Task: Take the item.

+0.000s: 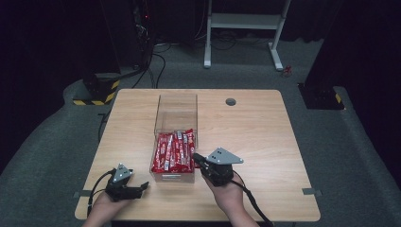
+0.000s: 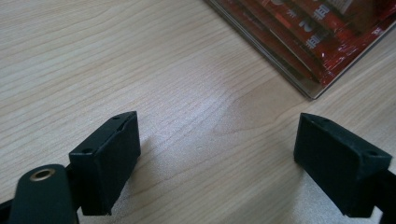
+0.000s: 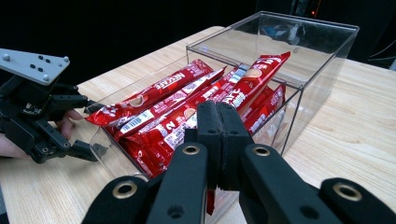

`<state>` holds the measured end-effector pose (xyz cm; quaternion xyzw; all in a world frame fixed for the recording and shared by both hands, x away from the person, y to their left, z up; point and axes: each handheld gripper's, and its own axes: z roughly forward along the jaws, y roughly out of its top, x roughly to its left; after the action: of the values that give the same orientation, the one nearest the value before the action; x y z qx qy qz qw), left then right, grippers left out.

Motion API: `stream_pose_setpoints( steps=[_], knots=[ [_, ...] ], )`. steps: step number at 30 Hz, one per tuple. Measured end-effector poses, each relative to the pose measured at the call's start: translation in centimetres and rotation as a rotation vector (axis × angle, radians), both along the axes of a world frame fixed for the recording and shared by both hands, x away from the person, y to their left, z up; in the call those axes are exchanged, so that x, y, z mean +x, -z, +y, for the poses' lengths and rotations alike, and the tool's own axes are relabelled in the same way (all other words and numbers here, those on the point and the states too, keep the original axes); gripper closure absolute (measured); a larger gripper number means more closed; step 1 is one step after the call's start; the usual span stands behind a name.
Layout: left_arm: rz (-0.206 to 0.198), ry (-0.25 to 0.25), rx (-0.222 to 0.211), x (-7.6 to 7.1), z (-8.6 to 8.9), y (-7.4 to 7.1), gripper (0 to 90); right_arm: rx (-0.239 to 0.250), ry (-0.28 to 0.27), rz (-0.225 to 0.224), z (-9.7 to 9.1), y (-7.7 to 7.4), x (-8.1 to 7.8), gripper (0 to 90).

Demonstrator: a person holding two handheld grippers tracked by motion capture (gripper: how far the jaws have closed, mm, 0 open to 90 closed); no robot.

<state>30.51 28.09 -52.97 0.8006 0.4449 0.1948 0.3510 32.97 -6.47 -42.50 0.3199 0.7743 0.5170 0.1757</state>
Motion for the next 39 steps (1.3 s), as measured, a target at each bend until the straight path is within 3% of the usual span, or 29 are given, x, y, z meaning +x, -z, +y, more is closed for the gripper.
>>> stream_pose_setpoints(
  steps=[39],
  knots=[
    [0.0, 0.0, 0.0, 0.1, -0.1, 0.0, 15.1, 0.017, 0.067, -0.03, -3.1, -0.9, 0.5, 90.0]
  ],
)
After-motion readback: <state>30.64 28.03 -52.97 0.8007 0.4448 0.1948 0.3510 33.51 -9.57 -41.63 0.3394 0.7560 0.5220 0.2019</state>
